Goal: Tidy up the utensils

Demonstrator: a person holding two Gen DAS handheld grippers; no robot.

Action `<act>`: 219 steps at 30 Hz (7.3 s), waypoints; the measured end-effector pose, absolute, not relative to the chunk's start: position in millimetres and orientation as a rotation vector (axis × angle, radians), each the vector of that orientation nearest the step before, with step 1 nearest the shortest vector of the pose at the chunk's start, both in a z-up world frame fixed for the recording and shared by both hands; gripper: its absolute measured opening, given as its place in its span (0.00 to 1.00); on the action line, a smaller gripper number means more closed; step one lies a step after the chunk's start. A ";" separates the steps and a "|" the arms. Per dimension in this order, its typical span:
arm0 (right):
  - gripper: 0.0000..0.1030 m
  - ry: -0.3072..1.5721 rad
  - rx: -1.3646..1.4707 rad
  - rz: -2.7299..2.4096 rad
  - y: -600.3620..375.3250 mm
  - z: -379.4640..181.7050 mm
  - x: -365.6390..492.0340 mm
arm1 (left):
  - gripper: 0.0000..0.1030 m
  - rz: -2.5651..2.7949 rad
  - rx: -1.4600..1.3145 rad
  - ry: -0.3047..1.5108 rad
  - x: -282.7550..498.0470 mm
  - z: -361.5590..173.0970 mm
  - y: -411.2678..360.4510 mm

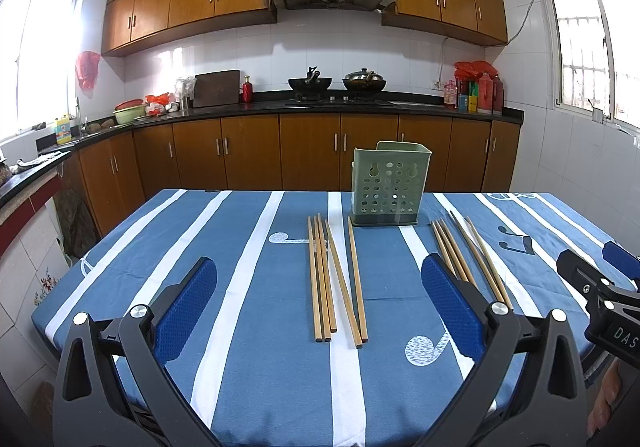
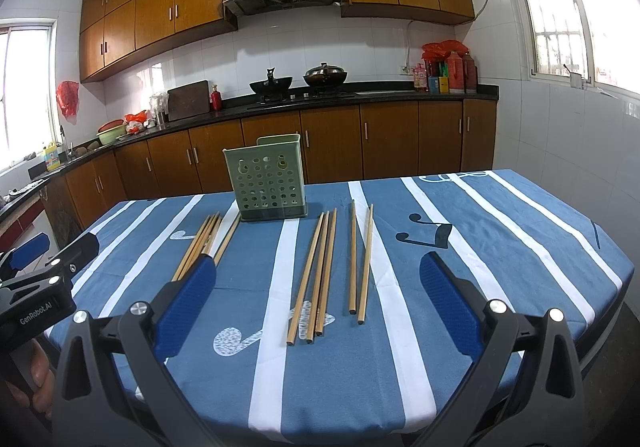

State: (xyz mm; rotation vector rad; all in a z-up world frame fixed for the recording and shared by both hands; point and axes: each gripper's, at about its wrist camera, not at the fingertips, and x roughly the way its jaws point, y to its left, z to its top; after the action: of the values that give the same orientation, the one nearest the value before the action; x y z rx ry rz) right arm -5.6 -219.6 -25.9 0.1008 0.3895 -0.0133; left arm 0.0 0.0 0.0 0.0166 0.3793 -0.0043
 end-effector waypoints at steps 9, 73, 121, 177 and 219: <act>0.96 0.390 0.102 -0.013 -219.6 -26.5 -5.7 | 0.98 -0.004 0.016 0.380 0.0 0.0 0.1; 0.82 0.652 0.237 -0.130 -277.3 -58.2 88.9 | 0.98 0.086 -0.081 0.626 59.6 -41.9 42.2; 0.08 0.881 0.157 -0.122 -287.6 -123.2 186.1 | 0.07 -0.070 0.063 0.947 175.4 -92.9 25.9; 0.07 0.604 0.201 -0.080 -308.7 -40.9 162.4 | 0.07 -0.059 -0.085 0.701 166.6 -20.0 68.5; 0.07 0.204 0.256 0.150 -262.9 135.5 216.5 | 0.07 -0.214 -0.211 0.273 200.1 149.0 21.0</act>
State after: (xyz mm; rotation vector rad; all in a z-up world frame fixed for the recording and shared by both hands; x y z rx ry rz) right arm 216.5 -262.9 135.5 0.2561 0.2044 0.1505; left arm 200.1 21.0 149.0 -0.2115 0.2734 -0.2140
